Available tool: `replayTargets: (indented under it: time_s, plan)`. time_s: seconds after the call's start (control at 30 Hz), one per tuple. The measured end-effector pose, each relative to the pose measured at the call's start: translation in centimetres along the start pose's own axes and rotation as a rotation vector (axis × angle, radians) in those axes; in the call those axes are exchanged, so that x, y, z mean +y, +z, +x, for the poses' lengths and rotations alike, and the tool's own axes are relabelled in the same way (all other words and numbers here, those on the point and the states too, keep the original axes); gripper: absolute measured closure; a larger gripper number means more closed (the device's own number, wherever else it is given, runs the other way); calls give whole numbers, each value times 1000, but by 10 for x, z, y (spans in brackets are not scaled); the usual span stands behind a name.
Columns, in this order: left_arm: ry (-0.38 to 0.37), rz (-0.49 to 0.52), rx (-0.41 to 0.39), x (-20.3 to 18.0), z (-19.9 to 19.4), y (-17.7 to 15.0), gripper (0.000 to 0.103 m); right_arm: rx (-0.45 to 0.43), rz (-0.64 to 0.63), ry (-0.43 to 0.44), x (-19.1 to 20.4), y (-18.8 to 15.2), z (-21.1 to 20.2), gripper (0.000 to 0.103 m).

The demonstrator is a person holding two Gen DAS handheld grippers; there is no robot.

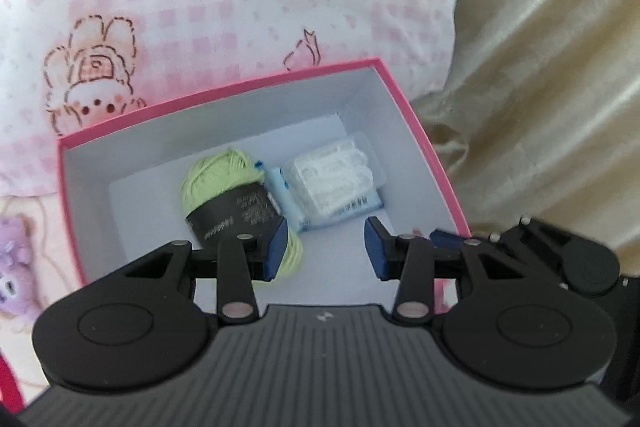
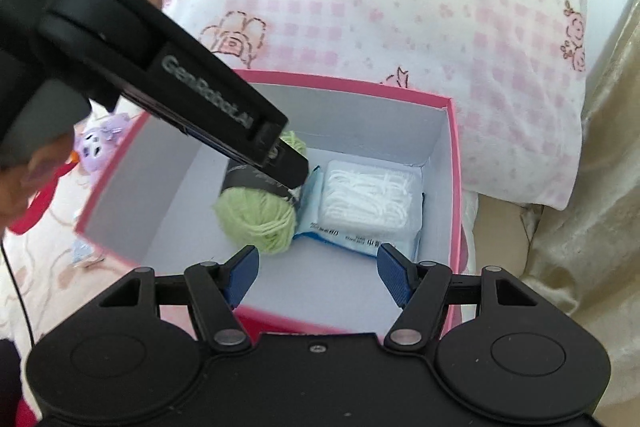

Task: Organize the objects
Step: 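Withdraw the left tool from the pink box toward the white wipes pack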

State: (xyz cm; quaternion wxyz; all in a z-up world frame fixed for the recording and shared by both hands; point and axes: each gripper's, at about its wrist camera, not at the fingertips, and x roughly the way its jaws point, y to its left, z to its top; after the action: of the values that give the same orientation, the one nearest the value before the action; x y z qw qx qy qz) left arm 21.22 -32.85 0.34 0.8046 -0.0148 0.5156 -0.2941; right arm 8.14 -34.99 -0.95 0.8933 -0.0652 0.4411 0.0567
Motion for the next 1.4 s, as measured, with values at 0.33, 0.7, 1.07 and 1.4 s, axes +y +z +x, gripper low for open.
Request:
replayTargets:
  time_s: [0.33, 0.7, 1.07, 1.4]
  plan:
    - [-13, 55, 15, -1, -72, -23, 59, -58, 19, -68, 33, -5, -30, 31]
    - [-51, 25, -13, 23, -137, -62, 51, -80, 42, -34, 72, 2, -69, 28]
    - [-37, 40, -75, 52, -181, -89, 47, -144, 1, 34, 124, 2, -104, 23]
    - [2, 26, -83, 79, -211, -126, 44, -110, -23, 98, 153, -5, -113, 18]
